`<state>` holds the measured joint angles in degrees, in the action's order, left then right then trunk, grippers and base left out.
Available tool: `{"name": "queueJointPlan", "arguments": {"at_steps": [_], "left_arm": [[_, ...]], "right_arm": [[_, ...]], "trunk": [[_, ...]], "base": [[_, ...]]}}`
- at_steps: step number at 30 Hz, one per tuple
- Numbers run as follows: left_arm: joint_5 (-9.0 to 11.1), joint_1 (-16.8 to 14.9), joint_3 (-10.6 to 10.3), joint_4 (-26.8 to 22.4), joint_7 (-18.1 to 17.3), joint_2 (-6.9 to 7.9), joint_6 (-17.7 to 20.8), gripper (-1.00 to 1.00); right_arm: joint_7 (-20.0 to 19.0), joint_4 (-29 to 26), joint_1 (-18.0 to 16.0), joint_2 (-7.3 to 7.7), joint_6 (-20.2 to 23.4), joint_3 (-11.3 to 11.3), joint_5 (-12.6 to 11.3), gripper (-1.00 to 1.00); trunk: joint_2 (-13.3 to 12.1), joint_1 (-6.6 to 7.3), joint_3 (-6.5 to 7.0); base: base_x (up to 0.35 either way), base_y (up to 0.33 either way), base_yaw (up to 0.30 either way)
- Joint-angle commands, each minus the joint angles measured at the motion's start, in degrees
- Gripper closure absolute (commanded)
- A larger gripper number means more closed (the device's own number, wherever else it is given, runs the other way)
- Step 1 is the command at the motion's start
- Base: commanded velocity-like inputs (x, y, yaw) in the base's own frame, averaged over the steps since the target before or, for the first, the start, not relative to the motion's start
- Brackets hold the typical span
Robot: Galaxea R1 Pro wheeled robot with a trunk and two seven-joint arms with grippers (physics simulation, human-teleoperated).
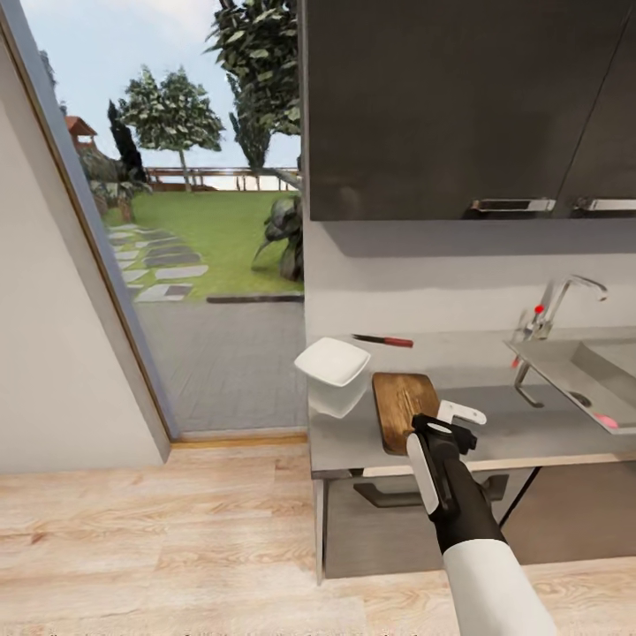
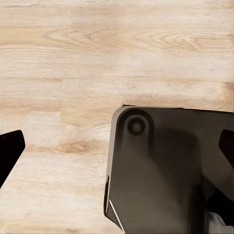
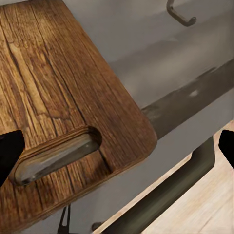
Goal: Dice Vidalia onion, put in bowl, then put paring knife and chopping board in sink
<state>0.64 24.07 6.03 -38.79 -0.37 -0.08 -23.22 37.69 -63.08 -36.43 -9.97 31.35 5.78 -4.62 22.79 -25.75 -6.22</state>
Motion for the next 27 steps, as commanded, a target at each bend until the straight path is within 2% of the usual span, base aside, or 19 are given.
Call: {"name": "queueJointPlan", "arguments": {"at_steps": [1,27], "left_arm": [[0.05,0.01,0.04,-0.07,-0.05,-0.01,-0.07,-1.0],[0.01,0.01,0.04,-0.06,-0.07,-0.01,-0.07,-1.0]], "right_arm": [[0.35,0.02,-0.05,-0.02,0.11,0.02,-0.48,-1.0],[0.36,0.76,-0.05,-0.02,0.02,0.11,-0.48,-1.0]], "trunk": [[0.13,-0.04,-0.21],[0.13,-0.04,-2.59]], "base": [[0.0,0.0,0.0],[0.027,0.0,0.0]]}}
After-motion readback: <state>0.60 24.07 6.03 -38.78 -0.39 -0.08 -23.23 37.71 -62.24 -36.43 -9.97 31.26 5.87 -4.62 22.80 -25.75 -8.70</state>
